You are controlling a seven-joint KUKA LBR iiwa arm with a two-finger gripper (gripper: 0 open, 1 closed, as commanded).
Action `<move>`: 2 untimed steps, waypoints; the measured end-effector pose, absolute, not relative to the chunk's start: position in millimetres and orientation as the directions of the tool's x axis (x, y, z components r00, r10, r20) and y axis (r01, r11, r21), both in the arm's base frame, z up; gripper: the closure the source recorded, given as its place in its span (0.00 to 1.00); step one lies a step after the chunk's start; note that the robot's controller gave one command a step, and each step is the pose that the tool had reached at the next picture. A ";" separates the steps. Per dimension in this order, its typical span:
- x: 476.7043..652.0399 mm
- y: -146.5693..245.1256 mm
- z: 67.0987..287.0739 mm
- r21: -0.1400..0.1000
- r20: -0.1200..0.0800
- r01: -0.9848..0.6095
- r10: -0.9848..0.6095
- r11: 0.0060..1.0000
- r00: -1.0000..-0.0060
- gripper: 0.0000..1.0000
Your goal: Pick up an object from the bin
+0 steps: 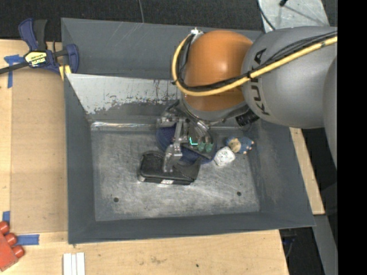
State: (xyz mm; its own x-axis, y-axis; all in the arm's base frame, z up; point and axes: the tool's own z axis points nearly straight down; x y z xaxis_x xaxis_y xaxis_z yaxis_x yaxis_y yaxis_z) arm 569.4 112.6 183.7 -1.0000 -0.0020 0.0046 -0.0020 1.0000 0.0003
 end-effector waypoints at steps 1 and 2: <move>526.2 108.2 102.0 -0.002 -0.022 -0.300 -0.300 0.954 -0.954 0.00; 527.3 109.9 101.9 0.000 -0.030 -0.300 -0.300 0.954 -0.954 1.00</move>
Offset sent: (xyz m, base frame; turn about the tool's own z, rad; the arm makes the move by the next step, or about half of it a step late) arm -0.0590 -0.0056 -0.1051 -0.3300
